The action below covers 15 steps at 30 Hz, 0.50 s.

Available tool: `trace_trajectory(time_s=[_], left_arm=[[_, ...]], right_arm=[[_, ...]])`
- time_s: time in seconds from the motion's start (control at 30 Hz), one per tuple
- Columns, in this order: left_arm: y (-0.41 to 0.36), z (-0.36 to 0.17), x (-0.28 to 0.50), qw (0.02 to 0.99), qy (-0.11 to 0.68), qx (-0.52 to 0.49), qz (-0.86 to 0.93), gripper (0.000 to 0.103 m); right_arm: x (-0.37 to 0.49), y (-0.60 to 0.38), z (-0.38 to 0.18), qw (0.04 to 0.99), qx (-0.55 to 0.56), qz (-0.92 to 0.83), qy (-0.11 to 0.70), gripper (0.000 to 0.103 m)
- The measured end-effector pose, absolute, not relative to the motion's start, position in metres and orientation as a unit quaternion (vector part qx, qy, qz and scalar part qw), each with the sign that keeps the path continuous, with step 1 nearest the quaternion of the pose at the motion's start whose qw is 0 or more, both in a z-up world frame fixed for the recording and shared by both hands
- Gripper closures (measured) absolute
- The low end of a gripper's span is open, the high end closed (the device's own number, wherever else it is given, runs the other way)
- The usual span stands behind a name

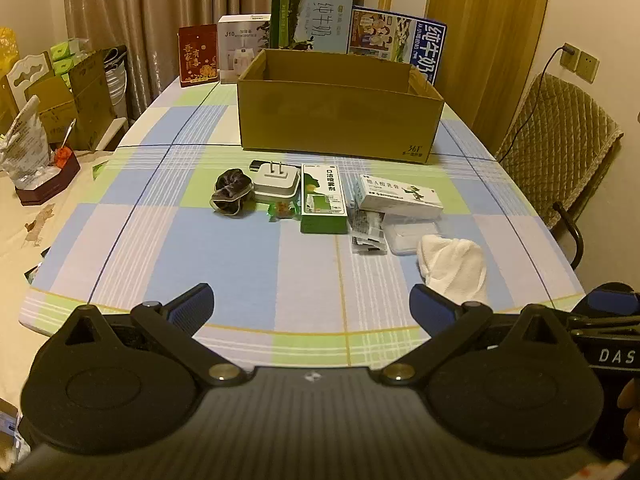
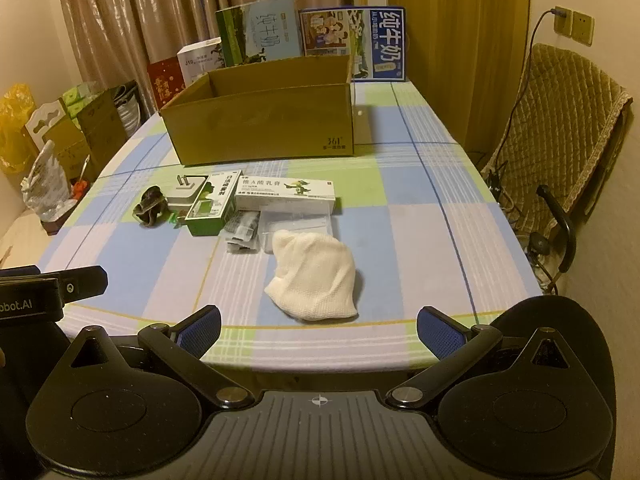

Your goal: Organize objects

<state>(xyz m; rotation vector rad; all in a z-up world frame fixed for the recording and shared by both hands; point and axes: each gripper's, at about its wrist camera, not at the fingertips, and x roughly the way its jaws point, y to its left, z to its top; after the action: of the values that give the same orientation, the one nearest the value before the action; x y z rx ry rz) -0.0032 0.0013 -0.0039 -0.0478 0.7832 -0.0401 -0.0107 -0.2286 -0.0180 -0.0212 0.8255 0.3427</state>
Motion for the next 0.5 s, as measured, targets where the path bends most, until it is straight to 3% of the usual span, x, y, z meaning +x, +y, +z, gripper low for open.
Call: trace_trajectory(time_s=[0.5], left_arm=[[0.0, -0.0047, -0.0041, 0.923, 0.383, -0.027, -0.02, 0.001]], right_arm=[[-0.0109, -0.2286, -0.017, 0.901, -0.01, 0.166, 0.4, 0.002]])
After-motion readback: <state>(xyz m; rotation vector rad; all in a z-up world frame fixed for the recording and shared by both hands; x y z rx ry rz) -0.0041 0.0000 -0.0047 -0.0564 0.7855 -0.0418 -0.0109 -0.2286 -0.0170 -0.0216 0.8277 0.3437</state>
